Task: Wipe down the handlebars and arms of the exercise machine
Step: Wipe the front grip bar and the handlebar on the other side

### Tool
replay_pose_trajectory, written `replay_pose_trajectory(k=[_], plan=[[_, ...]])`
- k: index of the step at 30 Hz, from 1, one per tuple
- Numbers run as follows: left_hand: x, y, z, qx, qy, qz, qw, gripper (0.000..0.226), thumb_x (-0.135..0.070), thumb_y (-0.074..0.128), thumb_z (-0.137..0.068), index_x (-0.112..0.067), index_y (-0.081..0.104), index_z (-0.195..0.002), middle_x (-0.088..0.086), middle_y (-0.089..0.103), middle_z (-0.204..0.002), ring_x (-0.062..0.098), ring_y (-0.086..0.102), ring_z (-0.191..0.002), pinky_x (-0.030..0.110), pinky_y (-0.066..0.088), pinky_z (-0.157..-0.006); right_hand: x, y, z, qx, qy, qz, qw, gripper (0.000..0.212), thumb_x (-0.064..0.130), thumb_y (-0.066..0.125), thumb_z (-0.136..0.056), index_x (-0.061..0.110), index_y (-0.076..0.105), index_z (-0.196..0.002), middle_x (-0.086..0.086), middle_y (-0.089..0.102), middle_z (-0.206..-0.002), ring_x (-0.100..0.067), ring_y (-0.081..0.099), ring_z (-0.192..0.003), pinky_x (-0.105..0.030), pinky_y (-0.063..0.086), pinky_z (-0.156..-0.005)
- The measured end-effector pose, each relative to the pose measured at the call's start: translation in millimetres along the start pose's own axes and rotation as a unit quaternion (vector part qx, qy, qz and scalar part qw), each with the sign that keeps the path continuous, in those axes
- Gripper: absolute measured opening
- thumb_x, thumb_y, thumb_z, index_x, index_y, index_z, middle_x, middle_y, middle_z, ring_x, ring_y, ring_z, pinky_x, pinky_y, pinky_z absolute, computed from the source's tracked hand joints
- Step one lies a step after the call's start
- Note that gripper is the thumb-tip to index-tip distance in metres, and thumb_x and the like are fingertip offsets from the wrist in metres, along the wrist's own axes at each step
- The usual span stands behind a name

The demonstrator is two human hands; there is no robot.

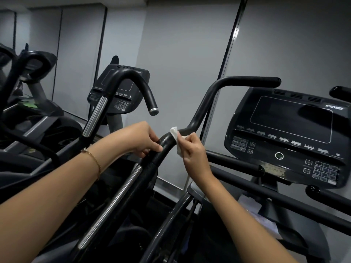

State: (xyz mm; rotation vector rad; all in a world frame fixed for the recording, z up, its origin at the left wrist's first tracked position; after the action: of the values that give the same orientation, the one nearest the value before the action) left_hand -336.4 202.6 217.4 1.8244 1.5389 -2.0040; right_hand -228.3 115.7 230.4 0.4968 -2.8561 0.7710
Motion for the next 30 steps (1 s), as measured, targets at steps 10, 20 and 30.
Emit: replay_pose_trajectory(k=[10, 20, 30], plan=[[1.2, 0.1, -2.9, -0.01, 0.002, -0.016, 1.0, 0.02, -0.015, 0.066, -0.085, -0.012, 0.072, -0.105, 0.01, 0.051, -0.069, 0.016, 0.046, -0.058, 0.014, 0.048, -0.051, -127.0, -0.7, -49.6, 0.058, 0.281, 0.006, 0.958, 0.036, 0.046, 0.051, -0.092, 0.011, 0.059, -0.09, 0.01, 0.042, -0.069, -0.003, 0.047, -0.061, -0.016, 0.035, -0.062], [0.7, 0.3, -4.7, -0.01, -0.01, -0.029, 0.999, 0.022, -0.014, 0.067, -0.085, -0.005, 0.071, -0.105, 0.005, 0.051, -0.059, 0.026, 0.053, -0.068, 0.038, 0.054, -0.081, -66.8, 8.9, -62.2, 0.165, 0.08, 0.097, 0.978, 0.03, 0.003, 0.053, -0.092, 0.012, 0.064, -0.119, 0.002, 0.035, -0.085, -0.013, 0.043, -0.082, -0.013, 0.033, -0.08], [0.5, -1.4, -2.0, -0.021, -0.003, -0.035, 0.999, 0.023, -0.015, 0.065, -0.087, -0.007, 0.07, -0.109, 0.0, 0.052, -0.059, 0.018, 0.051, -0.061, 0.025, 0.051, -0.066, -62.2, 36.4, -84.3, 0.295, 0.115, 0.24, 0.918, 0.039, -0.008, 0.039, -0.09, 0.009, 0.067, -0.111, 0.009, 0.035, -0.084, -0.009, 0.046, -0.085, -0.023, 0.033, -0.083]])
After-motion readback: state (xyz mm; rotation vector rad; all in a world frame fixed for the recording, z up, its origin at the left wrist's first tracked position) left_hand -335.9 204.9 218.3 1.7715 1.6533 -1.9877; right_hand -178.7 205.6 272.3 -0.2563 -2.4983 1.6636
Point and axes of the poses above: each hand's wrist, its own z-axis away from the middle knuckle, its own y-axis out of the palm, x = y × z, the point moved 10 cm from there along -z, towards the middle knuckle
